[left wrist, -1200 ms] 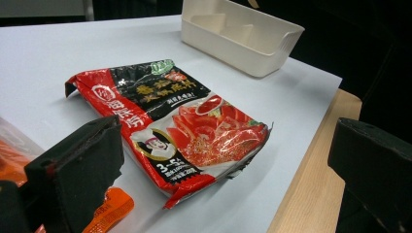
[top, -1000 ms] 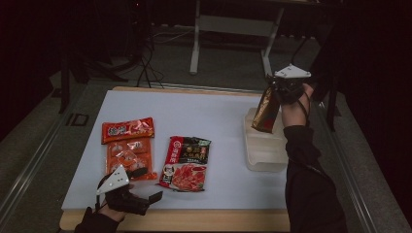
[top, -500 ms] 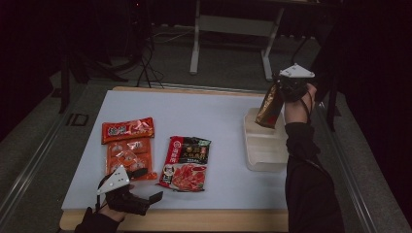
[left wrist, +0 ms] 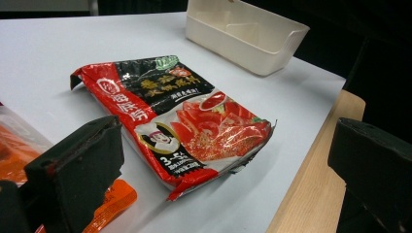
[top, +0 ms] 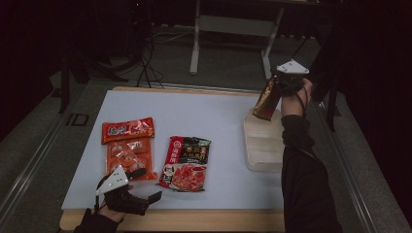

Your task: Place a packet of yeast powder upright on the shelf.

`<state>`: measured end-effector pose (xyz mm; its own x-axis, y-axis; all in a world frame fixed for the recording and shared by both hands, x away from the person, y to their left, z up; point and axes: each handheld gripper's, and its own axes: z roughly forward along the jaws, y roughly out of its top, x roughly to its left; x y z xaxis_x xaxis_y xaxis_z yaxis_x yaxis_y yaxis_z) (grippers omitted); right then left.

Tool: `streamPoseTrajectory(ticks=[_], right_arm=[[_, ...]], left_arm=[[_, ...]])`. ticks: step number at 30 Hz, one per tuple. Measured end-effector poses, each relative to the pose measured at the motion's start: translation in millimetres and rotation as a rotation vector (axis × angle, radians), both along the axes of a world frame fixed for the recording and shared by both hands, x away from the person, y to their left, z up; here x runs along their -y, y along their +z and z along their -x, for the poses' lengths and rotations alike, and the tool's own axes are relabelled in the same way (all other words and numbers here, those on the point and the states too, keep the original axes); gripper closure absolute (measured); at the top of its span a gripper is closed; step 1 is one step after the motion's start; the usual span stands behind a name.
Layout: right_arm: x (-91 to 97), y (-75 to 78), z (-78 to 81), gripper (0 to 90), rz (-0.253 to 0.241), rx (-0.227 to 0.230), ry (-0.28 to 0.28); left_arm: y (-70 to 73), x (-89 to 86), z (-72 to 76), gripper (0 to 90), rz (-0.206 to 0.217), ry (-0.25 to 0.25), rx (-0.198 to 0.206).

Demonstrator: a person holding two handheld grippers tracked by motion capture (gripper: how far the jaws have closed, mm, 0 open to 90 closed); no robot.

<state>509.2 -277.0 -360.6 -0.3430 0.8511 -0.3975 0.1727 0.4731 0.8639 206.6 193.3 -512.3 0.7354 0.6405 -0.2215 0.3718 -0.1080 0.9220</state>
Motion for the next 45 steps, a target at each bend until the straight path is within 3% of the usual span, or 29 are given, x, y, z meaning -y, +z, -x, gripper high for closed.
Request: streamPoseTrajectory(ticks=[10,17,20,27,32,34,45], right_arm=[[0.2,-13.4,-12.7,89.6,0.061,0.022,-0.007],[-0.2,-20.2,-16.0,89.6,0.078,0.047,-0.003],[-2.9,-26.9,-16.1,89.6,0.114,0.041,0.001],[-2.3,-36.5,-14.3,89.4,0.147,0.019,0.0],[1.5,-34.9,-12.5,89.5,0.137,0.026,-0.001],[1.2,-35.1,-11.4,89.4,0.161,0.026,-0.012],[-6.1,-42.5,0.9,88.7,0.148,-0.031,0.044]], left_arm=[[-0.5,-1.6,2.1,0.0,-0.002,0.009,-0.005],[-0.6,-1.1,3.0,0.0,-0.002,0.011,-0.005],[-0.5,-1.3,3.2,0.0,-0.001,0.011,-0.005],[-0.4,-0.4,3.2,0.0,-0.002,0.007,-0.005],[-0.3,-0.1,3.2,0.0,-0.004,0.006,-0.005],[-0.2,0.0,3.1,0.0,-0.005,0.005,-0.004],[0.9,1.5,2.8,0.0,-0.007,-0.001,0.003]])
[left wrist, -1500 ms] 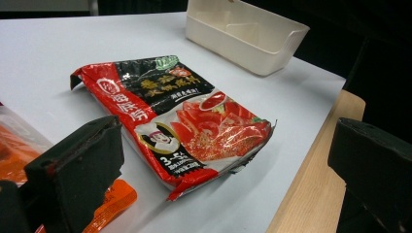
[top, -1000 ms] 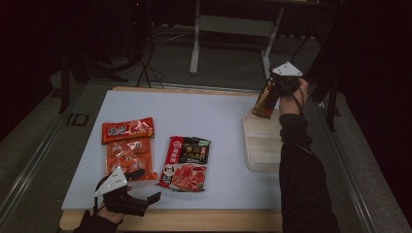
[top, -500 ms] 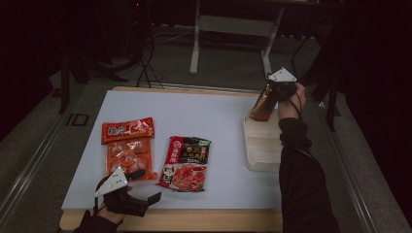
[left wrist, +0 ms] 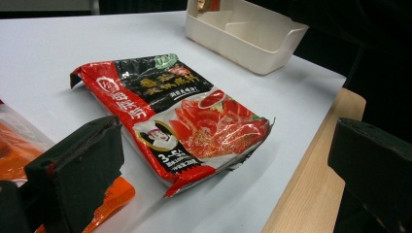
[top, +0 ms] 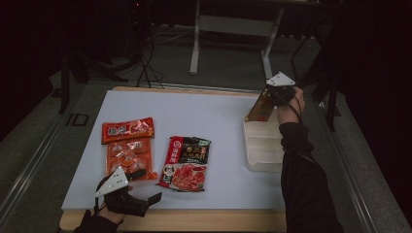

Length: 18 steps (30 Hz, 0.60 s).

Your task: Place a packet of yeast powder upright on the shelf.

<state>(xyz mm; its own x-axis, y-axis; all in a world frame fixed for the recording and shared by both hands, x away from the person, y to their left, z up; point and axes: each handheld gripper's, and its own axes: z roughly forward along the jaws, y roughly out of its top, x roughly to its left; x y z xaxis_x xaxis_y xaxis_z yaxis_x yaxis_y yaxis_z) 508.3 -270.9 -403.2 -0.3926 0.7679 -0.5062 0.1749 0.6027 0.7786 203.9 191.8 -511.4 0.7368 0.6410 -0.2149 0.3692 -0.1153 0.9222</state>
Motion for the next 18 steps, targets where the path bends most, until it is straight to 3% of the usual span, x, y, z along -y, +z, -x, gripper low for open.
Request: streamPoseTrajectory(ticks=[2,4,8,9,10,13,18], right_arm=[[-0.3,-1.2,1.6,88.6,-0.026,-0.03,0.015],[-3.1,-4.7,4.0,88.6,0.001,-0.032,0.023],[-2.7,-2.2,8.3,88.6,-0.035,-0.046,0.039],[-3.4,-1.2,9.8,88.8,-0.015,-0.042,0.039],[-4.3,0.5,12.0,88.9,0.05,-0.037,0.032],[-2.6,1.8,13.4,88.9,0.075,-0.03,0.023],[12.9,6.4,14.9,89.1,0.036,-0.013,-0.009]], left_arm=[[0.2,0.4,-0.2,0.0,-0.004,-0.002,0.0],[0.4,0.7,-0.4,0.0,-0.002,-0.004,0.0],[0.6,1.2,-1.1,0.0,-0.001,-0.006,0.001],[0.7,1.4,-1.1,0.0,-0.002,-0.006,0.002],[0.7,1.6,-1.2,0.0,0.0,-0.007,0.003],[0.7,1.8,-1.2,0.0,-0.002,-0.009,0.002],[1.0,1.8,-0.9,0.0,-0.001,-0.011,0.003]])
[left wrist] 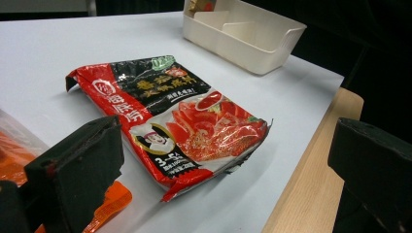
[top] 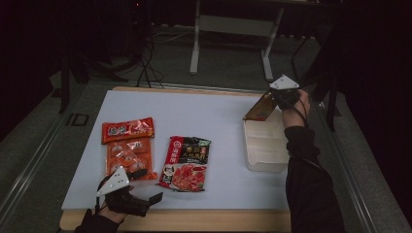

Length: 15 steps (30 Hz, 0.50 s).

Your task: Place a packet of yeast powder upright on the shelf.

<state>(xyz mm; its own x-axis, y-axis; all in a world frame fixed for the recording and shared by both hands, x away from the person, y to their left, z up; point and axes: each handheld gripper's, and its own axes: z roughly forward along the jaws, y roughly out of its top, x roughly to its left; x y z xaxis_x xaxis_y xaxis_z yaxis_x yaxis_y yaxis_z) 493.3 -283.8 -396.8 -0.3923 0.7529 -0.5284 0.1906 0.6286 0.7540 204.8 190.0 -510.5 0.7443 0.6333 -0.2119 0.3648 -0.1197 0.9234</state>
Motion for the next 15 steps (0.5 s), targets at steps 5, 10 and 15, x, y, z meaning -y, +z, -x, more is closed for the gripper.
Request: streamPoseTrajectory(ticks=[5,10,15], right_arm=[[5.8,0.4,1.5,89.3,0.034,0.021,-0.022],[-1.1,-9.8,1.6,89.1,0.047,-0.011,0.006],[-10.5,-15.4,0.9,88.4,-0.031,-0.083,0.054]], left_arm=[[-0.1,0.1,-0.2,0.0,0.003,0.002,-0.001],[0.1,1.4,-0.3,0.0,-0.002,-0.002,0.001],[-0.2,0.5,-0.8,0.0,0.002,0.001,-0.004]])
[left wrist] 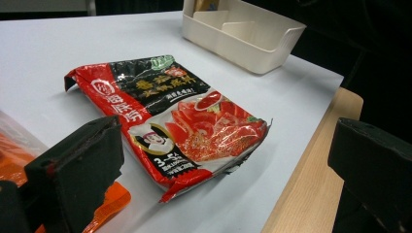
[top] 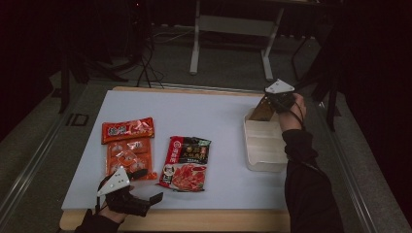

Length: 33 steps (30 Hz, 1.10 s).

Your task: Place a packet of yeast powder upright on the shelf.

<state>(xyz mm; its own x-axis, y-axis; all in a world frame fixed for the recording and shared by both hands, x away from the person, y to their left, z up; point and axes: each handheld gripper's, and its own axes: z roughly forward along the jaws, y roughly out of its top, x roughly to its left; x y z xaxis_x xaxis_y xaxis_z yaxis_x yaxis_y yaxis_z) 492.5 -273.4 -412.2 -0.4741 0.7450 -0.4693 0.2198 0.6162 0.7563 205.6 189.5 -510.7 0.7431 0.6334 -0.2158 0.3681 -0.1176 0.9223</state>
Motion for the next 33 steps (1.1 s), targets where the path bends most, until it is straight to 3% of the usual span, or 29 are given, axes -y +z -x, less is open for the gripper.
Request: streamPoseTrajectory(ticks=[1,2,3,5,7,9,14,15,17,22,29,33], right_arm=[[-0.5,0.3,-0.4,88.1,-0.027,-0.015,0.004],[0.5,0.6,-1.9,88.0,-0.093,-0.057,0.018],[0.4,0.1,-2.1,88.0,-0.128,-0.07,0.022],[1.1,-1.3,-2.6,87.9,-0.189,-0.095,0.033],[-0.5,-2.9,-1.1,87.9,-0.204,-0.089,0.028],[-1.6,-4.6,-1.8,87.7,-0.293,-0.138,0.045],[-8.6,-4.6,-1.9,85.1,-0.288,-0.151,0.044],[-9.1,-1.5,-3.8,76.9,-0.305,-0.187,0.036],[-8.2,2.2,-3.6,73.5,-0.323,-0.208,0.033],[-6.8,13.4,3.9,58.7,-0.28,-0.166,0.039],[-5.8,32.0,23.1,35.3,-0.332,-0.129,0.016],[-5.5,38.1,37.9,20.4,-0.35,-0.113,0.013]], left_arm=[[0.0,0.2,-0.1,0.0,0.001,0.0,0.0],[0.2,0.5,0.1,0.0,0.001,-0.003,0.001],[0.3,0.7,0.1,0.0,0.0,-0.004,0.002],[0.5,0.9,0.3,0.0,-0.001,-0.005,0.004],[0.6,0.8,0.2,0.0,0.002,-0.005,0.004],[0.4,0.9,-0.3,0.0,0.001,-0.004,0.003],[0.5,1.4,-0.4,0.0,-0.001,-0.006,0.003],[0.6,1.4,-0.4,0.0,-0.002,-0.005,0.004],[0.8,1.2,-0.5,0.0,0.0,-0.004,0.004],[0.6,1.4,-0.6,0.0,-0.002,-0.003,0.004],[1.6,0.7,-0.5,0.0,0.008,0.006,0.015],[2.8,-1.1,-0.4,0.0,0.011,0.02,0.058]])
